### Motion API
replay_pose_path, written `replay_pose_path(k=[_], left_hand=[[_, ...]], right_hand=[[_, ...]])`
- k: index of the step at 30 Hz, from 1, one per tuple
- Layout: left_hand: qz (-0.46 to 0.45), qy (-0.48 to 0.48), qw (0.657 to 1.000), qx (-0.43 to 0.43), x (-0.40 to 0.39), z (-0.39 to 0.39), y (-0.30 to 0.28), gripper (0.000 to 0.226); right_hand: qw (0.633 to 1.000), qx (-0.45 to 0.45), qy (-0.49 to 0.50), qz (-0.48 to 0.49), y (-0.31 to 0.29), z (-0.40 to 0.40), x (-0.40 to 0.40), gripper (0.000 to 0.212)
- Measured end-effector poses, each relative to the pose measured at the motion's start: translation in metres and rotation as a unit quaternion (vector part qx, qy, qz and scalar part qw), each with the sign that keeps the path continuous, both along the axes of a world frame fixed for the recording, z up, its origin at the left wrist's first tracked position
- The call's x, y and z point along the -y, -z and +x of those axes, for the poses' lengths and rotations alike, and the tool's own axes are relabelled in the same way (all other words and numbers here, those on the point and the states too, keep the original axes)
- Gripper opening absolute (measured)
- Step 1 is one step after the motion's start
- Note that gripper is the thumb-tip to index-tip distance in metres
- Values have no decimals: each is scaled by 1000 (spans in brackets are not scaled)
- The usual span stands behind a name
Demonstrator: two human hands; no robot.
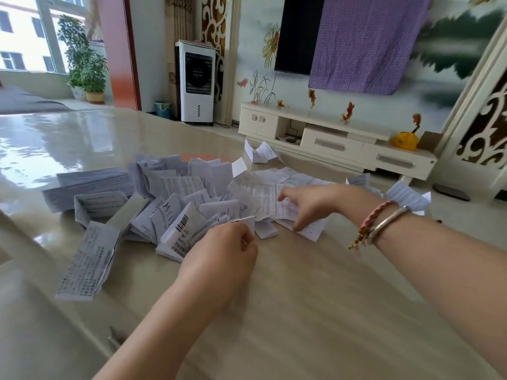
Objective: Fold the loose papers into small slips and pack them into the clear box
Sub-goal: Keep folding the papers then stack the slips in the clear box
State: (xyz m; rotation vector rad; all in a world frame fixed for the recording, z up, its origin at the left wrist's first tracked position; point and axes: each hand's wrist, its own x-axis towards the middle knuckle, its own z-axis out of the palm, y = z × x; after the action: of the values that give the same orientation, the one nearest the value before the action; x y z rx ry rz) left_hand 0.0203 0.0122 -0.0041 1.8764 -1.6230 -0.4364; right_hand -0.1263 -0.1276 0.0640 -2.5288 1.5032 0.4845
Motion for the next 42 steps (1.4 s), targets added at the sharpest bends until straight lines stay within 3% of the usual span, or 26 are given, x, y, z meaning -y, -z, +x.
replay_pose_path(k=[5,8,14,19,24,32,34,39,42], left_hand=[[-7,3,1000,0,-2,1,0,13],[-12,4,1000,0,-2,3,0,14],[-20,15,999,-24,-3,1,-2,8],[-17,30,997,-72,-3,-3,-4,31],[-22,52,991,-120,-4,-10,-7,50],[-63,126,985,-95,-16,-20,-8,93],[-78,139,982,-100,-21,-23,-6,82],[-110,137,980,-91,-27,-24,0,11],[-118,134,979,-98,-28,-22,2,13]], right_hand=[[982,-24,-70,-172,26,-2,1,34],[962,23,-64,-263,27,-5,5,12],[900,118,5,-420,4,-15,11,20],[856,221,44,-466,-21,-33,-1,12],[809,277,-41,-518,-29,-53,-46,5],[815,251,-183,-489,8,-76,-130,6],[817,257,-203,-475,18,-80,-147,5],[827,290,-242,-417,30,-89,-166,15],[841,307,-216,-389,33,-100,-163,28]])
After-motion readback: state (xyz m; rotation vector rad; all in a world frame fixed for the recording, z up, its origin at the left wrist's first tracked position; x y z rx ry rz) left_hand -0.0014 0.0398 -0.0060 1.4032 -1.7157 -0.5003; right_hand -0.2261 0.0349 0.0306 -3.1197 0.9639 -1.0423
